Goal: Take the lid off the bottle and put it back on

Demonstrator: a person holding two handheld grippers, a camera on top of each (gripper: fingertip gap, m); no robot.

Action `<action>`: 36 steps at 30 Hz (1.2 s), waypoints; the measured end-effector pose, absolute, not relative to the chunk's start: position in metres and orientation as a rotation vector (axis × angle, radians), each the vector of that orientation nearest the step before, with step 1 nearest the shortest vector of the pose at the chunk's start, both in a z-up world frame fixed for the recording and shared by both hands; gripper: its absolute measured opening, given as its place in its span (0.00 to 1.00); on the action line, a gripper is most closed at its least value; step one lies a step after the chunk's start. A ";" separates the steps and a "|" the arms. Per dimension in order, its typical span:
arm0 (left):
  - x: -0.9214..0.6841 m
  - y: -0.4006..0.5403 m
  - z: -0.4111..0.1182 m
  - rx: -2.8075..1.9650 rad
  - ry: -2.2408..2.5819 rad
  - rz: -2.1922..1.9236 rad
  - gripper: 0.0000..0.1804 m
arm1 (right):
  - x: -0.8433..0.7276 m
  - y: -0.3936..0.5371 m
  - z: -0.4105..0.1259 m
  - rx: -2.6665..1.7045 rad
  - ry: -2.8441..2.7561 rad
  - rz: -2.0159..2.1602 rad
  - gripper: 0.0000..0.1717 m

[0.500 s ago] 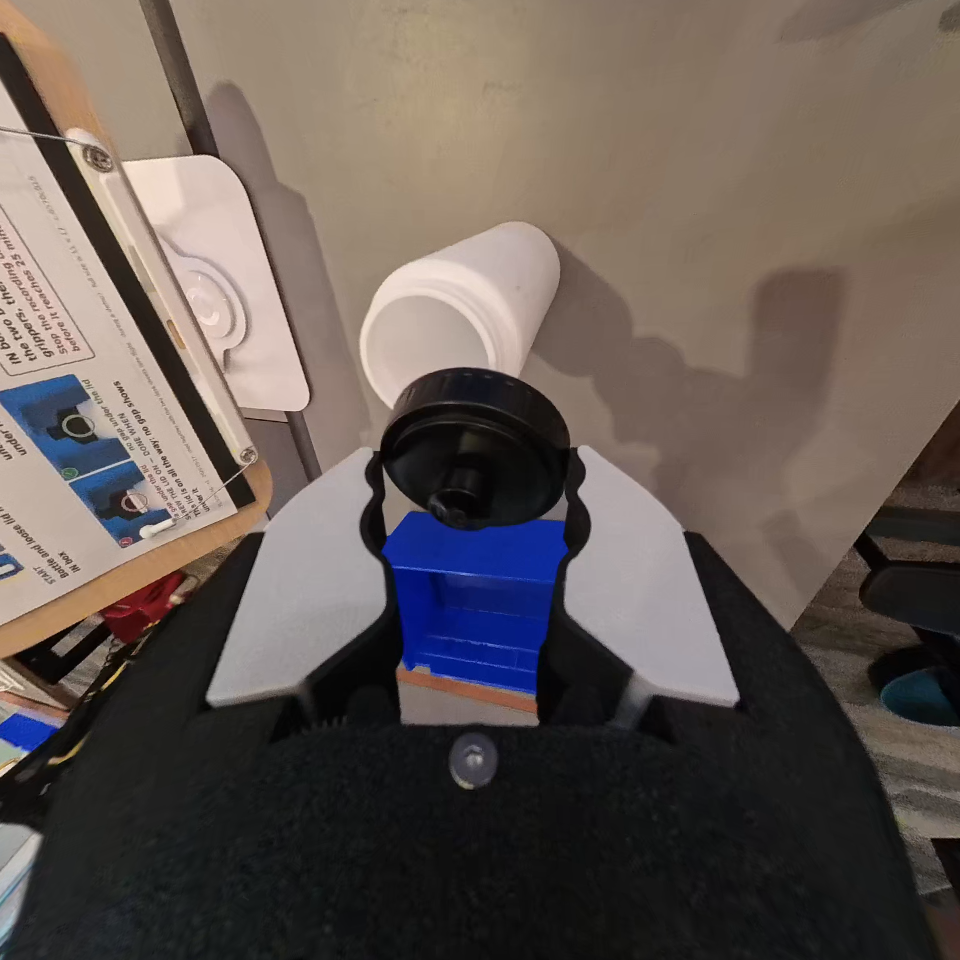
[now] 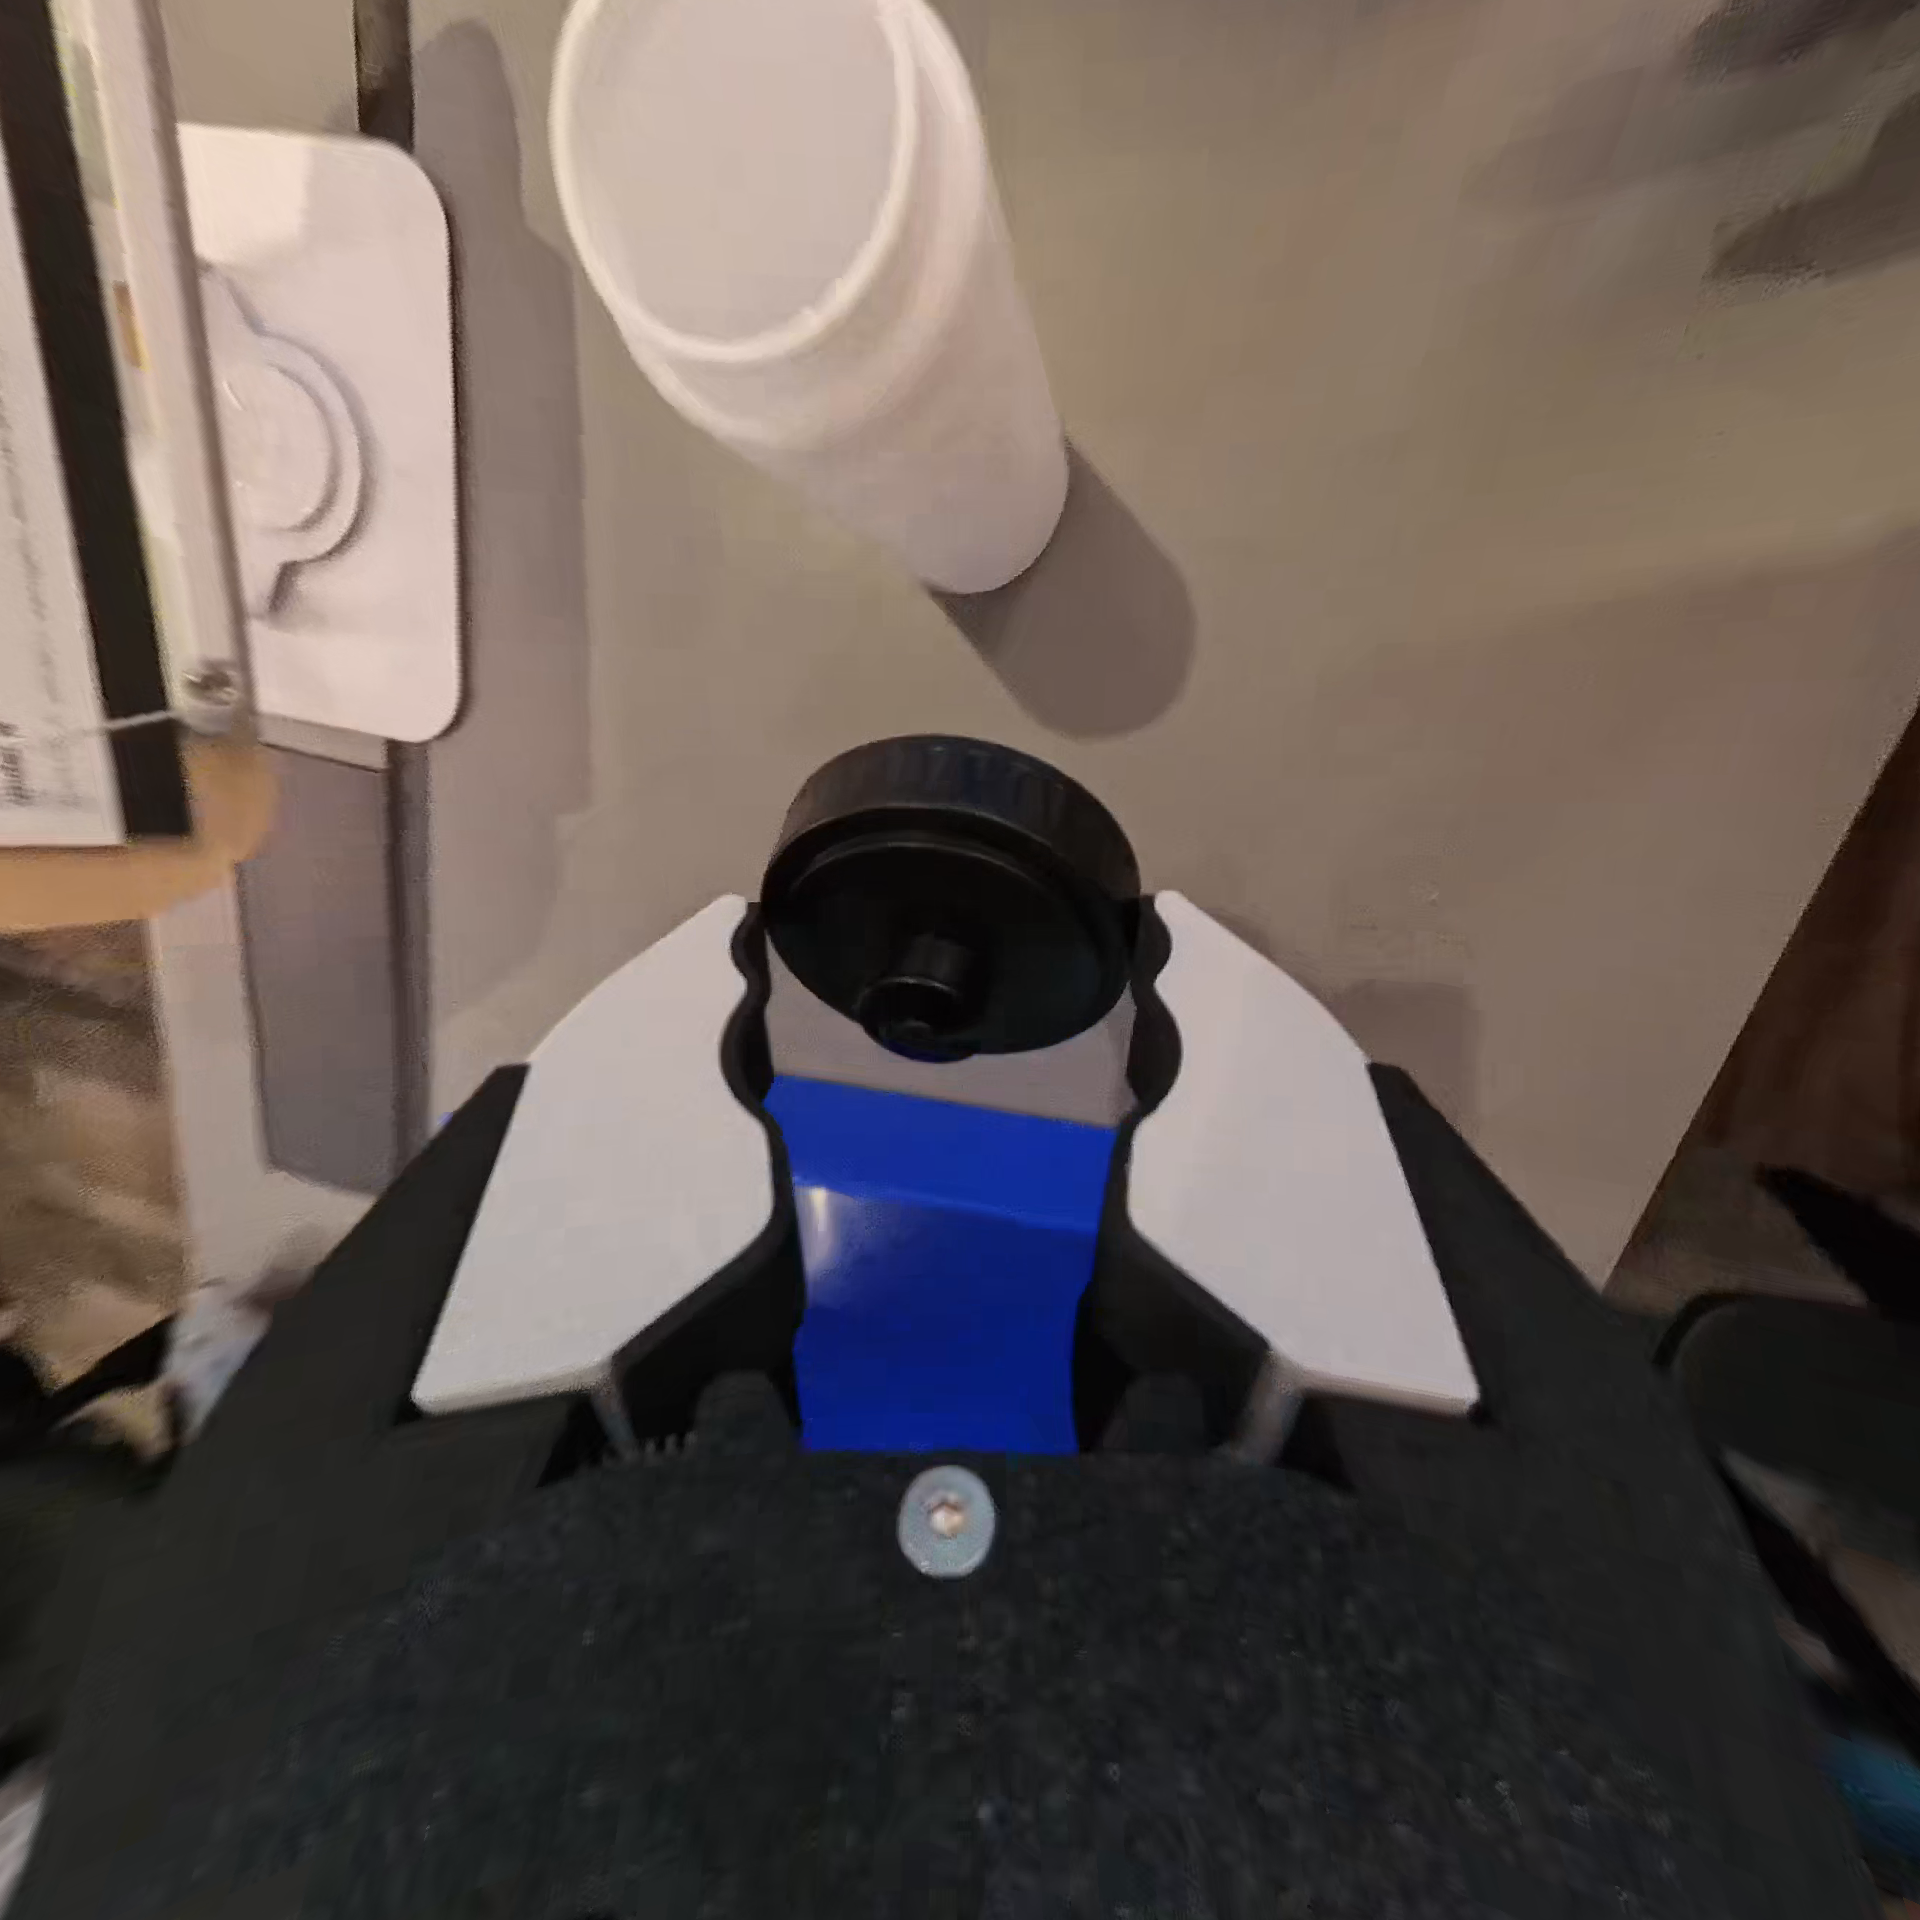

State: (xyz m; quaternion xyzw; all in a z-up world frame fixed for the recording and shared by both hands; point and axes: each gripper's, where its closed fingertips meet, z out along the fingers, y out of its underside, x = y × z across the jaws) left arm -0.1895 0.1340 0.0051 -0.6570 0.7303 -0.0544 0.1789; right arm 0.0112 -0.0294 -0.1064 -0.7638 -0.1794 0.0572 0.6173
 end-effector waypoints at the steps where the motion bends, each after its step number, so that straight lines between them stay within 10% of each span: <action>1: -0.195 0.125 0.002 -1.841 2.010 -0.240 0.37 | 0.004 -0.024 -0.101 -1.739 -0.426 0.180 0.31; 8: -0.202 0.046 -0.004 -1.671 1.758 -0.645 0.37 | -0.043 0.028 -0.079 -1.696 -0.598 0.349 0.37; 17: -0.269 0.140 -0.057 -2.089 1.695 0.150 0.37 | -0.069 0.043 -0.105 -1.727 -0.653 0.351 0.36; 36: -0.410 0.239 -0.183 -2.947 1.116 0.142 0.37 | -0.053 0.023 -0.111 -1.731 -0.629 0.338 0.36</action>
